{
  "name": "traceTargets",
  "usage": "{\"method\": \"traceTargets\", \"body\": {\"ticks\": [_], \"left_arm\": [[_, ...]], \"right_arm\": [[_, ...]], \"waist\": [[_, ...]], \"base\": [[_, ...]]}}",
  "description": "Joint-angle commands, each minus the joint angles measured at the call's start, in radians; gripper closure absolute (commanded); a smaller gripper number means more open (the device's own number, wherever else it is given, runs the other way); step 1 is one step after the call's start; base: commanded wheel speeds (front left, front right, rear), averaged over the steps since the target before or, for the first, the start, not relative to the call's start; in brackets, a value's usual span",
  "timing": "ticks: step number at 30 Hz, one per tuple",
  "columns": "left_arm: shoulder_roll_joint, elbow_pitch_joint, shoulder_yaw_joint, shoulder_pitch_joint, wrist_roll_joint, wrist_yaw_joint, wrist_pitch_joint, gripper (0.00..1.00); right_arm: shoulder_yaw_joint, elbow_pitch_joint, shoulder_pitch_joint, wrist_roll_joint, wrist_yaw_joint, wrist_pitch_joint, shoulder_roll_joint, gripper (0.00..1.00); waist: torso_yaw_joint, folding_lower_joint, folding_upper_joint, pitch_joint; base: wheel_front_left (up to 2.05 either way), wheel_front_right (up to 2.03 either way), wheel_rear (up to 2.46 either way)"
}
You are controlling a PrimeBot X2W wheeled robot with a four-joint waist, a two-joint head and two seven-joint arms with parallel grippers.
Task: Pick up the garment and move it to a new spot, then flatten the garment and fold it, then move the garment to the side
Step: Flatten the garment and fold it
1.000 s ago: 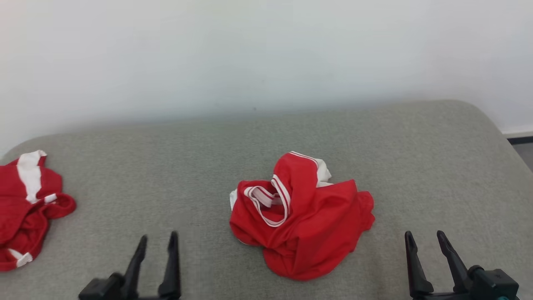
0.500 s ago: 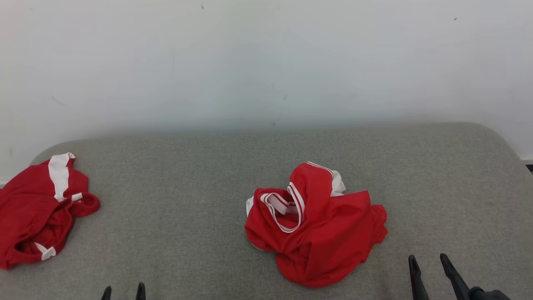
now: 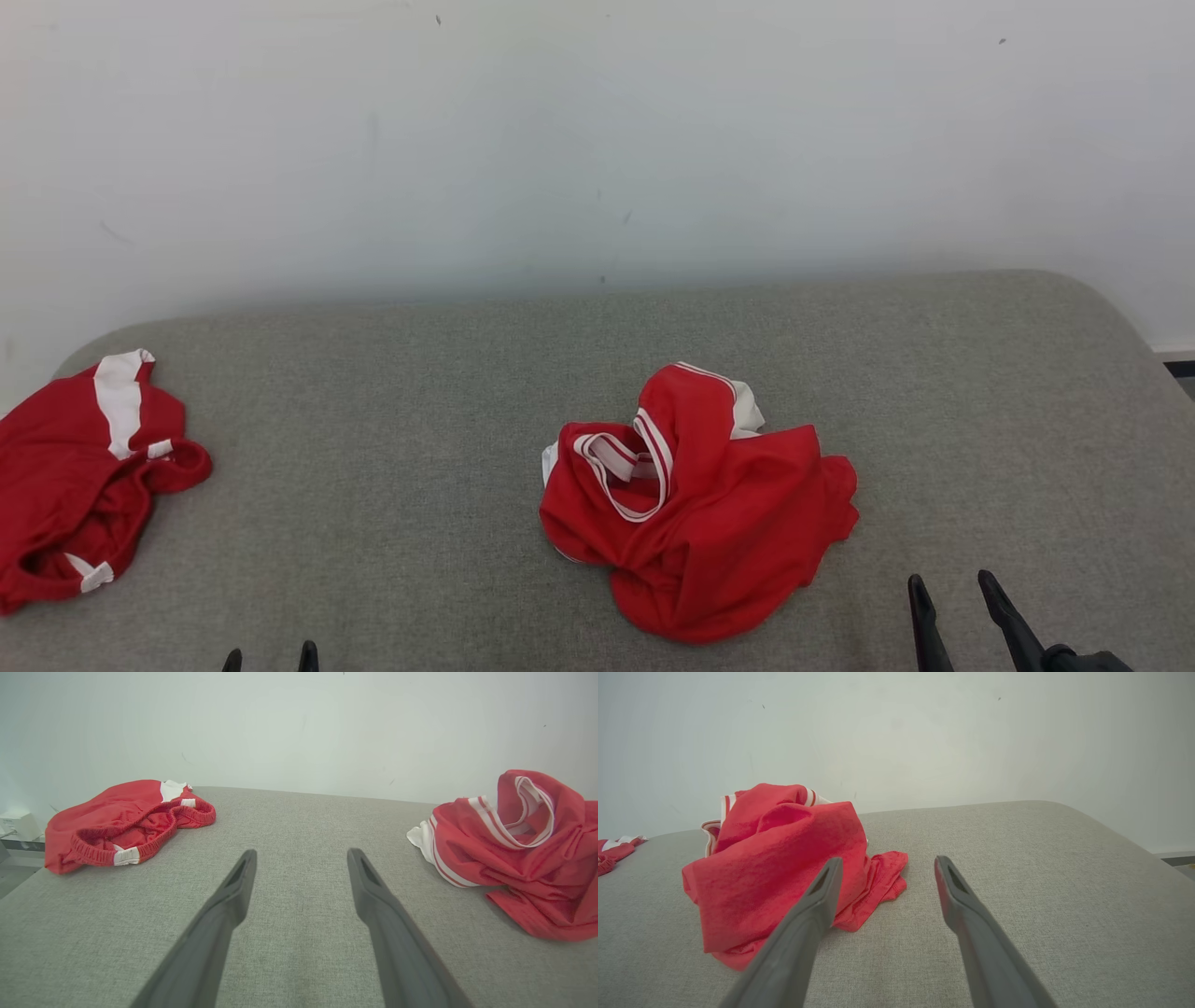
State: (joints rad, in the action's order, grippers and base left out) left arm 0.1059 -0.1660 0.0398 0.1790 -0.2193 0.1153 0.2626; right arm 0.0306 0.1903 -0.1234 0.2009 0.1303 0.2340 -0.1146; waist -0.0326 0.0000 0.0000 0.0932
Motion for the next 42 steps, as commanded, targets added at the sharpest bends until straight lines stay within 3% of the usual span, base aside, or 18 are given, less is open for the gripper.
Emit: {"method": "traceTargets", "body": {"ticks": [1,9,17,29,35,38,42], "left_arm": [[-0.004,-0.002,0.004,0.005,0.011,0.006,0.003,0.00],[-0.016,-0.022,-0.004,-0.007,0.016,0.013,0.003,0.00],[-0.023,-0.073,-0.050,-0.111,-0.061,0.014,-0.024,0.00],[-0.050,-0.076,-0.182,-0.417,-0.286,0.009,-0.424,0.00],[-0.055,-0.103,-0.245,-0.489,-0.371,-0.034,-0.532,0.00],[-0.055,-0.139,-0.247,-0.514,-0.384,-0.097,-0.528,0.00],[-0.055,-0.163,-0.241,-0.531,-0.412,-0.129,-0.526,0.00]], "right_arm": [[0.001,0.001,0.004,0.001,0.001,0.003,-0.001,0.00],[0.010,0.007,0.013,0.008,0.001,0.004,0.002,0.00],[0.018,0.007,0.017,0.011,0.001,0.003,0.003,0.00],[0.061,0.010,0.045,0.014,0.001,0.002,0.007,0.00],[0.084,0.014,0.069,0.018,0.001,0.005,0.008,0.00],[0.099,0.018,0.085,0.022,0.001,0.010,0.012,0.00],[0.100,0.026,0.091,0.023,0.001,0.014,0.014,0.00]], "waist": [[0.000,0.0000,0.0000,-0.001],[-0.008,0.0000,0.0000,-0.006],[-0.025,0.0000,0.0000,-0.013],[-0.168,0.0000,0.0000,-0.068],[-0.275,0.0000,0.0000,-0.105],[-0.338,0.0000,0.0000,-0.128],[-0.379,0.0000,0.0000,-0.145]], "base": [[0.00,0.00,0.00],[0.00,0.00,0.00],[0.00,0.00,0.00],[0.00,0.00,0.00],[0.00,0.00,0.00],[0.00,0.00,0.00],[0.00,0.00,0.00]]}}
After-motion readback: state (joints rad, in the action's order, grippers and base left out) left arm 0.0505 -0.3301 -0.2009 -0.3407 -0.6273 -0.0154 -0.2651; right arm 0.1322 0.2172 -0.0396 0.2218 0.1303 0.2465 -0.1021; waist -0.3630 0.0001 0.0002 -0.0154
